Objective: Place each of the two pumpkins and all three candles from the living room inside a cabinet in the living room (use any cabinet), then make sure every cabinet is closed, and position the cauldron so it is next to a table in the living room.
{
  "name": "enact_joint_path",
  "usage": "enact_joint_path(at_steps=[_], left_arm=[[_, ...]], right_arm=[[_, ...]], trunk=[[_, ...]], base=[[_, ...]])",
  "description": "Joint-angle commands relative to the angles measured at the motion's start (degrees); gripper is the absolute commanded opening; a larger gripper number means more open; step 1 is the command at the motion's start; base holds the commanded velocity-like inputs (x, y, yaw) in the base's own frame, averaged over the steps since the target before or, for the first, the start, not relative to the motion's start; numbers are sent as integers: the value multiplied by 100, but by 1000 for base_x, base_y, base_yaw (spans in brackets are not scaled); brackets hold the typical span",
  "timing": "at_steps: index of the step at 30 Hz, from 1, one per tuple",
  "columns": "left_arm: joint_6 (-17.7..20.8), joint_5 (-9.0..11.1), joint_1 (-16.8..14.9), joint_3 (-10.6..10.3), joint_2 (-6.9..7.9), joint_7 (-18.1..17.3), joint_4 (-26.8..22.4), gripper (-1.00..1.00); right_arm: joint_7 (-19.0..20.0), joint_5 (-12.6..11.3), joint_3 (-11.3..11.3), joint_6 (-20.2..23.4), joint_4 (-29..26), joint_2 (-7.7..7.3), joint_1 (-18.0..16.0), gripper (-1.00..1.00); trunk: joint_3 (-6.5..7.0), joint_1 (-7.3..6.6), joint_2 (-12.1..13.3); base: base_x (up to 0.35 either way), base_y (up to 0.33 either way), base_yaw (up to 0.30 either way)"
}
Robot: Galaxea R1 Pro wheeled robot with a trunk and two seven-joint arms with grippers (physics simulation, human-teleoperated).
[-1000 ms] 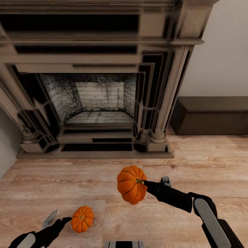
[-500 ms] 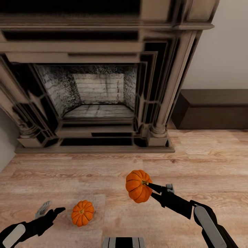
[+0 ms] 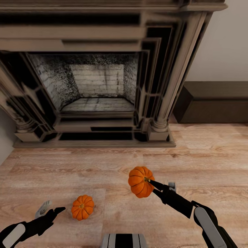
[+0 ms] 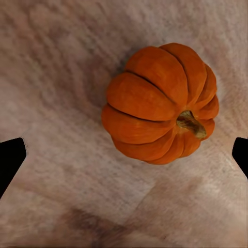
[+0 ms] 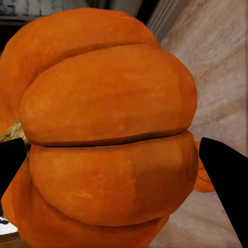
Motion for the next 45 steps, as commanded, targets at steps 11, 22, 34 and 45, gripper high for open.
enact_joint_path(at_steps=[11, 22, 34, 45], left_arm=[[-8, -4, 0, 6, -9, 0, 2, 100], [0, 3, 0, 0, -17, 0, 0, 100], [-5, -2, 0, 0, -26, -3, -5, 100], [8, -68, 0, -59, -204, -141, -153, 100]], right_arm=[[260, -21, 258, 28, -423, -38, -10, -100], [785, -18, 242, 63, -1425, -89, 297, -100], [754, -13, 241, 35, -1420, -48, 307, -100], [749, -7, 241, 3, -1420, -21, 307, -100]], trunk=[[-244, 28, -15], [-488, 56, -30], [-754, 87, -46], [-754, 87, -46]], base=[[0, 0, 0], [0, 0, 0], [0, 0, 0], [27, -31, 0]])
